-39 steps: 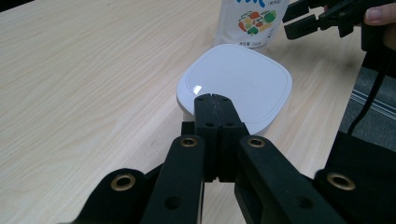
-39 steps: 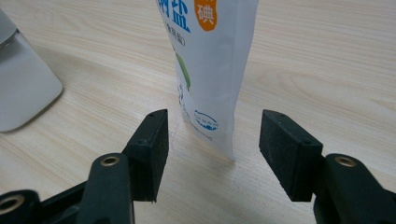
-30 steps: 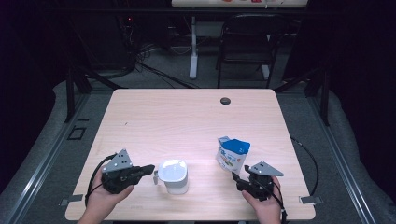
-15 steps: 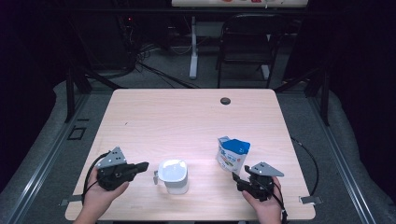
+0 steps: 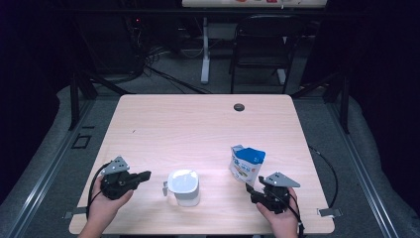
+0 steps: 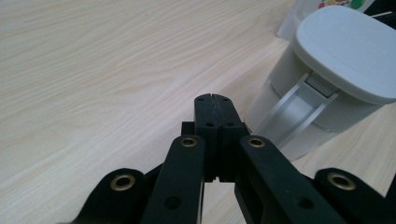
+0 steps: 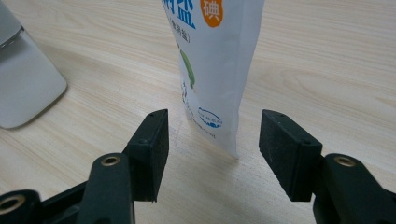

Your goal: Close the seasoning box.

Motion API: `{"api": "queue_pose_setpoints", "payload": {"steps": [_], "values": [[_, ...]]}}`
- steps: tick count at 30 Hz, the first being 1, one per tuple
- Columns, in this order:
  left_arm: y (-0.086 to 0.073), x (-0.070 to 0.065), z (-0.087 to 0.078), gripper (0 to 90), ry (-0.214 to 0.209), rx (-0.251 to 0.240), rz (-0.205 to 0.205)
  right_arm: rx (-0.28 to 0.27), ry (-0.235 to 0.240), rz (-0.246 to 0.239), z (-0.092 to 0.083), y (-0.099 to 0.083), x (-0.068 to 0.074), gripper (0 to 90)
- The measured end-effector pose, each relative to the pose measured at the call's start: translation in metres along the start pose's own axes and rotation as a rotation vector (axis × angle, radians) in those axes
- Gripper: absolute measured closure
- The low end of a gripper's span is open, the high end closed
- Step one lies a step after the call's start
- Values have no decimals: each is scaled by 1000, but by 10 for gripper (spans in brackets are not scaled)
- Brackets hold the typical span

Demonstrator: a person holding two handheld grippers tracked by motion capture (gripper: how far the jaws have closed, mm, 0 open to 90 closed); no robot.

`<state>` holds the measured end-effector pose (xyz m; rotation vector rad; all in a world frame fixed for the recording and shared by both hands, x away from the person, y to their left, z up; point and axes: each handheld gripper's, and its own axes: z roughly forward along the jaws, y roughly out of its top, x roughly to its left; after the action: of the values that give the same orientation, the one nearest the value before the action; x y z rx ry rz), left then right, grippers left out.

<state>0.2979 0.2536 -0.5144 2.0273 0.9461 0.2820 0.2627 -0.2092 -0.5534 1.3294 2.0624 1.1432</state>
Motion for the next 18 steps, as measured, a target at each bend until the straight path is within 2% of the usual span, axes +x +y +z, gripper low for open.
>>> {"api": "queue_pose_setpoints", "payload": {"steps": [7, 11, 15, 18], "values": [[-8, 9, 5, 900, 31, 21, -37, 1, 8, -7, 1, 0, 2, 430], [-14, 12, 11, 900, 52, 46, -73, 9, 6, -13, 1, 0, 2, 430], [-17, 13, 15, 900, 71, 67, -80, 10, 7, -18, 2, 0, 3, 430], [-19, 13, 17, 893, 83, 59, -90, 12, 5, -23, 3, 0, 4, 430]]}}
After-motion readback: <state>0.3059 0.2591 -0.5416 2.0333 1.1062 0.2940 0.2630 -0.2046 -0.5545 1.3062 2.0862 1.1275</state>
